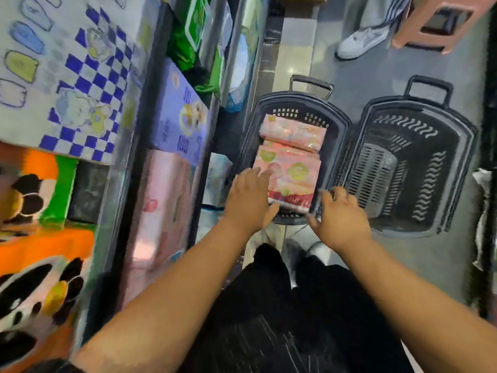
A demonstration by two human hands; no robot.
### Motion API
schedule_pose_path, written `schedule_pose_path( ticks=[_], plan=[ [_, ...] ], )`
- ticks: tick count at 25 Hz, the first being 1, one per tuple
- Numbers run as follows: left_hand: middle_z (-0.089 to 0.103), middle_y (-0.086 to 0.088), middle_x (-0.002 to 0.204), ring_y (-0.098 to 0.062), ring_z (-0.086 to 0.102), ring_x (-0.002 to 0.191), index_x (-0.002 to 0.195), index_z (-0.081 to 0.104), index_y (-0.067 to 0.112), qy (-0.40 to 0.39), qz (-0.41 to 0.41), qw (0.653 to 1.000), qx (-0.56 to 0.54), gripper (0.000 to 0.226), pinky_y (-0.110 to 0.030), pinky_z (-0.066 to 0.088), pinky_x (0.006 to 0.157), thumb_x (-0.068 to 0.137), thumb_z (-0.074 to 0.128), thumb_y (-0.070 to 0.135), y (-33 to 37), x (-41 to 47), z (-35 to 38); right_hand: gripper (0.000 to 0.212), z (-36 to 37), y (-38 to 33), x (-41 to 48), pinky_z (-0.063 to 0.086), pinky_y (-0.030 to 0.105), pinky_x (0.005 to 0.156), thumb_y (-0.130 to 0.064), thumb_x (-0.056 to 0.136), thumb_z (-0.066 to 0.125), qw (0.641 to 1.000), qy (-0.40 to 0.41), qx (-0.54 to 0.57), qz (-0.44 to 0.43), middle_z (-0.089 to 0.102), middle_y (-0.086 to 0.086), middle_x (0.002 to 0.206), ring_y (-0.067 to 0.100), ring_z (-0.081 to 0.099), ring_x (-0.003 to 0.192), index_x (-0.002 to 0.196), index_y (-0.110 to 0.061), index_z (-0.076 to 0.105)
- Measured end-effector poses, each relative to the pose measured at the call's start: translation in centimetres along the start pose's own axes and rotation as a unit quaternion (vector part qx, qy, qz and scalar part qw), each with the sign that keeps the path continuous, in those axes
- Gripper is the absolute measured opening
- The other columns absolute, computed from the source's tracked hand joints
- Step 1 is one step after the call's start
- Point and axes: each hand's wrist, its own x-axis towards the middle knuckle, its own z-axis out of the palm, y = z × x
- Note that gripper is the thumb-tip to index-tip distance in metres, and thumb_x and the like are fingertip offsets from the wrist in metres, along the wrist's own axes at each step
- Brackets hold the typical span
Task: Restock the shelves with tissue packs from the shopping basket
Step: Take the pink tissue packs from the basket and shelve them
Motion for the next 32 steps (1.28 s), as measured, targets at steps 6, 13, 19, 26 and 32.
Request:
schedule_pose_path(
  ticks=[6, 13, 19, 26, 32],
  plan=[
    [0.044, -0.016, 0.141, -0.034, 0.036, 0.133, 0.144, 0.037, 0.007, -0.046, -0.033, 0.998, -0.035, 0.073, -0.038, 0.020, 0.114, 0.084, 0.063, 0.040, -4.4, 9.7, 7.8, 0.064, 6.5, 0.6, 10.9, 0.045, 0.046, 0.094, -0.048, 0.092, 0.052, 0.997, -0.052, 0.057, 0.030, 0.036, 0.015, 0.140, 0.038, 0.040, 0.123, 0.144, -0.015, 0.033],
    [0.040, -0.017, 0.144, -0.031, 0.036, 0.134, 0.145, 0.033, 0.007, -0.088, -0.091, 0.991, -0.035, 0.086, -0.037, 0.025, 0.113, 0.080, 0.068, 0.051, -10.0, 18.8, 19.0, 0.073, 16.2, 3.2, 22.3, 0.042, 0.047, 0.095, -0.046, 0.087, 0.058, 0.981, -0.072, 0.153, 0.097, 0.037, 0.020, 0.134, 0.041, 0.042, 0.121, 0.144, -0.010, 0.029],
    [0.043, -0.013, 0.141, -0.031, 0.048, 0.125, 0.148, 0.019, 0.014, -0.137, -0.223, 0.943, -0.204, 0.108, -0.047, 0.042, 0.103, 0.066, 0.072, 0.061, -13.1, 21.4, 24.2, 0.099, 21.0, 2.7, 26.6, 0.049, 0.040, 0.073, -0.058, 0.077, 0.068, 0.974, -0.047, 0.154, 0.157, 0.039, 0.019, 0.130, 0.040, 0.058, 0.102, 0.148, -0.014, 0.014],
    [0.053, 0.003, 0.115, -0.015, 0.053, 0.103, 0.142, 0.030, 0.017, -0.147, -0.272, 0.903, -0.298, 0.082, -0.020, 0.039, 0.081, 0.077, 0.078, 0.030, -14.3, 21.8, 25.8, 0.104, 22.0, 2.2, 29.5, 0.045, 0.033, 0.075, -0.047, 0.072, 0.080, 0.879, -0.111, 0.339, 0.317, 0.037, 0.018, 0.138, 0.029, 0.053, 0.107, 0.144, 0.001, 0.024],
    [0.057, 0.000, 0.120, -0.021, 0.057, 0.110, 0.143, 0.029, 0.020, -0.128, -0.295, 0.886, -0.334, 0.088, -0.029, 0.045, 0.092, 0.072, 0.080, 0.028, -13.4, 20.9, 24.9, 0.086, 22.4, 1.7, 29.2, 0.043, 0.034, 0.074, -0.032, 0.068, 0.085, 0.819, -0.051, 0.451, 0.352, 0.049, 0.010, 0.124, 0.028, 0.057, 0.099, 0.128, -0.015, 0.025]
  ],
)
